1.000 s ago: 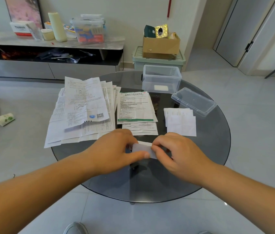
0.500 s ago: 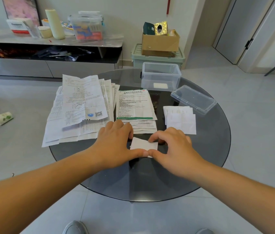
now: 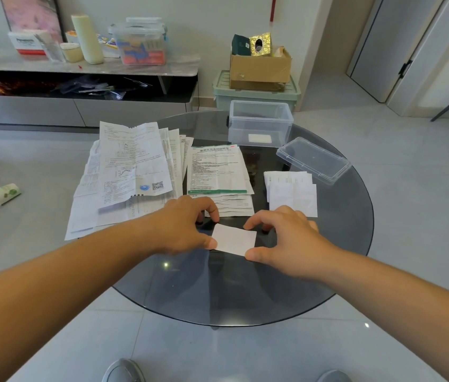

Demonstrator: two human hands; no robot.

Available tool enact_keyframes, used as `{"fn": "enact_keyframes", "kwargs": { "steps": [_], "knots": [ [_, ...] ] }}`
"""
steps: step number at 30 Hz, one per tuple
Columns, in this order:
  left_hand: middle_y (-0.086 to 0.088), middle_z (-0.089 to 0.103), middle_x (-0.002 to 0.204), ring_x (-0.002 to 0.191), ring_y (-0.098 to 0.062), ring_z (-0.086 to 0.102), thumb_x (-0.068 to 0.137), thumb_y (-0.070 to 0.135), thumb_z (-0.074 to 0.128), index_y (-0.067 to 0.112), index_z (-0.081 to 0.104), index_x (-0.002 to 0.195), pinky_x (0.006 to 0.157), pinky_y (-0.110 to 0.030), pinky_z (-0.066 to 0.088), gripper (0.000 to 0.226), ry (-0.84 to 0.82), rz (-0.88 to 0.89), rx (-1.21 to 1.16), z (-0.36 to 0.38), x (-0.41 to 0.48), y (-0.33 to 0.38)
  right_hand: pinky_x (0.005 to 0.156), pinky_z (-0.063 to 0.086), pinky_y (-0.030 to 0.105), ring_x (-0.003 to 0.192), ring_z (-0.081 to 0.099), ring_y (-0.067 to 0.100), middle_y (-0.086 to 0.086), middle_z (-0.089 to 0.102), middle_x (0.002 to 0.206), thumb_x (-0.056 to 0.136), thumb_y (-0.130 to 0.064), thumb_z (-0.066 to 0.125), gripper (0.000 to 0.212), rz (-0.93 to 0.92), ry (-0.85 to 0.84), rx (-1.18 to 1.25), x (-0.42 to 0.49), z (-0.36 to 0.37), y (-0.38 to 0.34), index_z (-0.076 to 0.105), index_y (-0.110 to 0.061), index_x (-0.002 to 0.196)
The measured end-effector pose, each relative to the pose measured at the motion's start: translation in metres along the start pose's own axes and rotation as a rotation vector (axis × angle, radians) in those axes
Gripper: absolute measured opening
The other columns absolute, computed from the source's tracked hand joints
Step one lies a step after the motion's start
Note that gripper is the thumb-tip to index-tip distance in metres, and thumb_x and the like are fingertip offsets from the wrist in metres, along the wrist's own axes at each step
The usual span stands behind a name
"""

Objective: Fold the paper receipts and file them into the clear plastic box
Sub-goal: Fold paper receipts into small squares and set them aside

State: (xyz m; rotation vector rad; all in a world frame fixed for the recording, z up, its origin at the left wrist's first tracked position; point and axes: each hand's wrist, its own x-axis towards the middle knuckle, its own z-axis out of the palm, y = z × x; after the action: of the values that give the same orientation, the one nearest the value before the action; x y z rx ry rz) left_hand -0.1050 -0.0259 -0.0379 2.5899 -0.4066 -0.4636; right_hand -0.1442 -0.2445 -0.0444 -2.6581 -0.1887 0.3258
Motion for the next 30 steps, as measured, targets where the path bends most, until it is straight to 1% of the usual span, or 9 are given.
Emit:
{"fn": "enact_keyframes", "kwargs": {
  "steps": [7,9,11,13,16,19,22,26,30],
  "knots": [
    [0.005,0.054,0.119,0.104,-0.012,0.052,0.085,0.031,0.077,0.039,0.058,0.115,0.091,-0.03,0.048,0.037,0.013,0.064,-0.003,0.002,-0.004,-0.003,0.098,0.033,0.04,0.116,0.044,0.017,-0.01,0.048,0.115,0.079,-0.052,0.076,0.043,0.016,0.0,0.01,0.002,-0.001,-0.001,0.053,-0.047,0.115],
    [0.01,0.053,0.114,0.1,-0.008,0.053,0.086,0.031,0.075,0.038,0.057,0.119,0.086,-0.023,0.048,0.038,0.031,0.101,-0.003,0.004,-0.006,-0.003,0.098,0.034,0.039,0.115,0.045,0.016,-0.012,0.049,0.114,0.077,-0.054,0.077,0.042,0.017,-0.008,0.024,0.003,-0.002,-0.001,0.053,-0.047,0.111],
    [0.024,0.049,0.102,0.094,-0.001,0.053,0.086,0.032,0.074,0.034,0.058,0.121,0.076,-0.011,0.045,0.039,0.062,0.138,-0.027,0.006,-0.01,0.0,0.098,0.038,0.041,0.113,0.047,0.015,-0.012,0.05,0.112,0.076,-0.056,0.077,0.039,0.013,-0.01,0.043,0.005,-0.002,0.0,0.053,-0.046,0.105],
    [0.03,0.046,0.095,0.092,0.0,0.054,0.085,0.035,0.075,0.031,0.062,0.119,0.072,-0.011,0.046,0.036,0.098,0.185,-0.023,0.007,-0.01,0.003,0.095,0.041,0.04,0.109,0.047,0.014,-0.013,0.05,0.109,0.075,-0.059,0.075,0.037,-0.004,0.008,0.046,0.006,0.0,0.0,0.052,-0.044,0.1],
    [0.018,0.056,0.098,0.092,-0.01,0.057,0.081,0.04,0.078,0.029,0.068,0.108,0.08,-0.027,0.053,0.031,0.126,0.215,-0.003,0.009,-0.008,0.005,0.09,0.043,0.037,0.105,0.044,0.013,-0.013,0.047,0.103,0.077,-0.06,0.072,0.033,-0.053,0.045,0.032,0.006,0.004,-0.004,0.052,-0.041,0.096],
    [0.009,0.06,0.098,0.092,-0.009,0.057,0.076,0.04,0.081,0.028,0.066,0.095,0.084,-0.036,0.054,0.027,0.128,0.198,-0.035,0.011,-0.006,0.008,0.086,0.043,0.034,0.101,0.043,0.012,-0.012,0.046,0.1,0.082,-0.054,0.071,0.028,-0.096,0.044,0.022,0.007,0.004,-0.007,0.051,-0.037,0.092],
    [0.011,0.062,0.093,0.086,-0.008,0.058,0.078,0.035,0.081,0.028,0.061,0.088,0.08,-0.028,0.053,0.024,0.126,0.196,-0.067,0.012,-0.007,0.011,0.083,0.047,0.032,0.095,0.049,0.011,-0.013,0.051,0.098,0.081,-0.045,0.075,0.03,-0.138,0.049,0.063,0.006,0.002,-0.005,0.047,-0.036,0.091],
    [0.012,0.064,0.085,0.083,-0.003,0.058,0.08,0.029,0.08,0.028,0.06,0.085,0.074,-0.02,0.05,0.021,0.125,0.215,-0.106,0.013,-0.008,0.015,0.072,0.051,0.025,0.076,0.061,0.005,-0.011,0.066,0.086,0.085,-0.031,0.077,0.031,-0.131,-0.006,0.217,0.003,-0.003,0.003,0.052,-0.034,0.104],
    [0.014,0.062,0.089,0.085,0.0,0.057,0.08,0.032,0.08,0.034,0.059,0.09,0.072,-0.015,0.048,0.023,0.08,0.246,-0.046,0.017,-0.006,0.023,0.068,0.052,0.021,0.073,0.063,0.005,-0.01,0.068,0.08,0.086,-0.026,0.076,0.018,-0.15,-0.041,0.175,0.0,-0.006,0.01,0.063,-0.033,0.096]
  ]
}}
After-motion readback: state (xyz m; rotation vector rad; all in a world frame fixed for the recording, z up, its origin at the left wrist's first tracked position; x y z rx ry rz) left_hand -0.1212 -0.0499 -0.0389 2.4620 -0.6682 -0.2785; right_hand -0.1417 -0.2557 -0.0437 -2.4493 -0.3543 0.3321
